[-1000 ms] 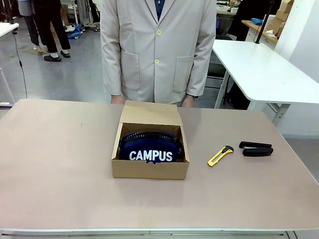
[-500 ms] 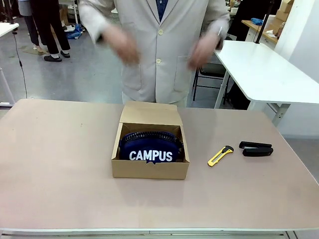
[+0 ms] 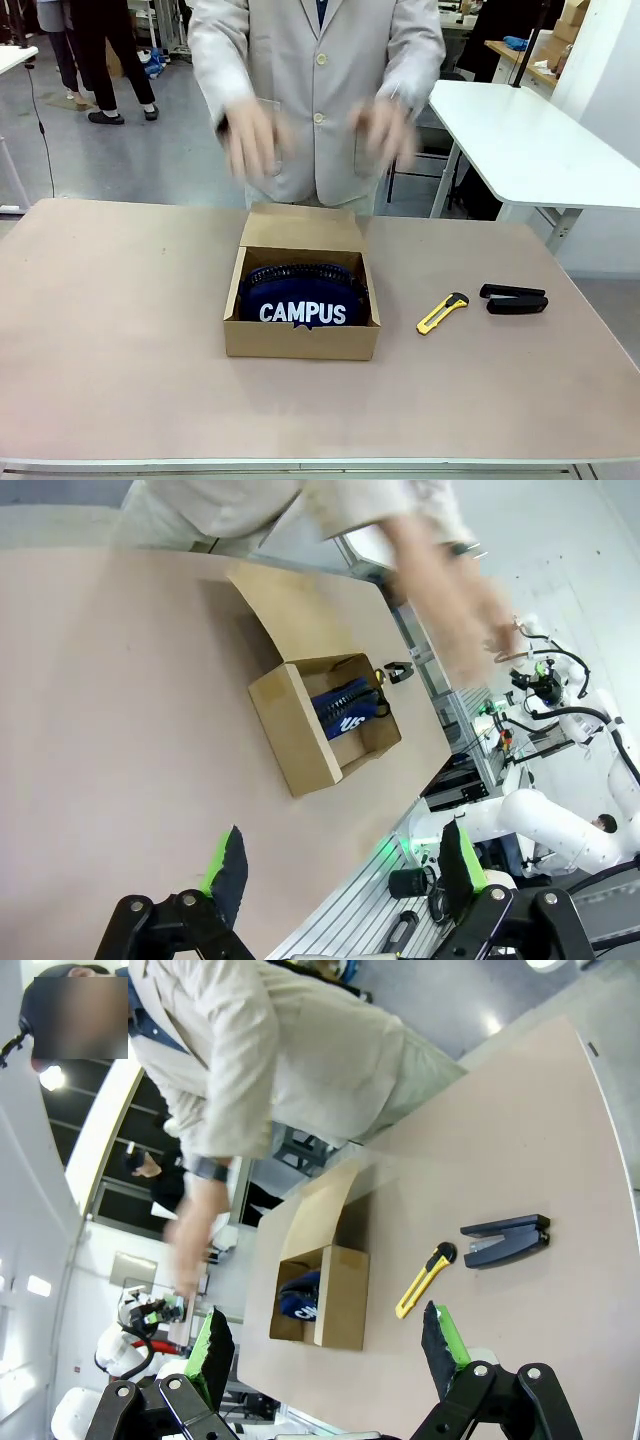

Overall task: Pack the item into the box.
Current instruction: Close the Mailer Box.

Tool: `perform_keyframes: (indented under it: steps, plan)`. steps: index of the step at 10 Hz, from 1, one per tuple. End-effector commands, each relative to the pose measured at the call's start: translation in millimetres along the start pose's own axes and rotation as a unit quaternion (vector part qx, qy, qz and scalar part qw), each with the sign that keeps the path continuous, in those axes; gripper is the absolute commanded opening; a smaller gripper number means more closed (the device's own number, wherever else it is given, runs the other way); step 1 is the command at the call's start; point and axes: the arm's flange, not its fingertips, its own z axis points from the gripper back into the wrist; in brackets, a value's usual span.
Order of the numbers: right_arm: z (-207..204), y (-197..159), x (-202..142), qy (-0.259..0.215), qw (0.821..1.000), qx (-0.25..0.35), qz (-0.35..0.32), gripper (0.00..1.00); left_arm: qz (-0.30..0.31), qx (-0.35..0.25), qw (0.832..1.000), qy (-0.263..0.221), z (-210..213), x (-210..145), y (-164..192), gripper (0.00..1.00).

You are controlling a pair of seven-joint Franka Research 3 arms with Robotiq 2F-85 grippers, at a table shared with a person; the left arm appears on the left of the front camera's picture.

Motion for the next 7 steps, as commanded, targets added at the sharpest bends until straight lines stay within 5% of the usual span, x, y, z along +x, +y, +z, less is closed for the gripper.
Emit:
perform_keyframes:
  steps: [1,7]
  plan:
    - [-0.6,0.4,1.7,-0.007,1.0,0.01,0.013,1.0,-0.001,-0.008,1.0,-0.002,1.4,-2.7,-0.2,1.0]
    - [0.0,0.0,0.0,0.0,1.0,0.0,0.0,1.0,0.0,0.0,1.0,0.0,0.0,0.0,0.0,1.0]
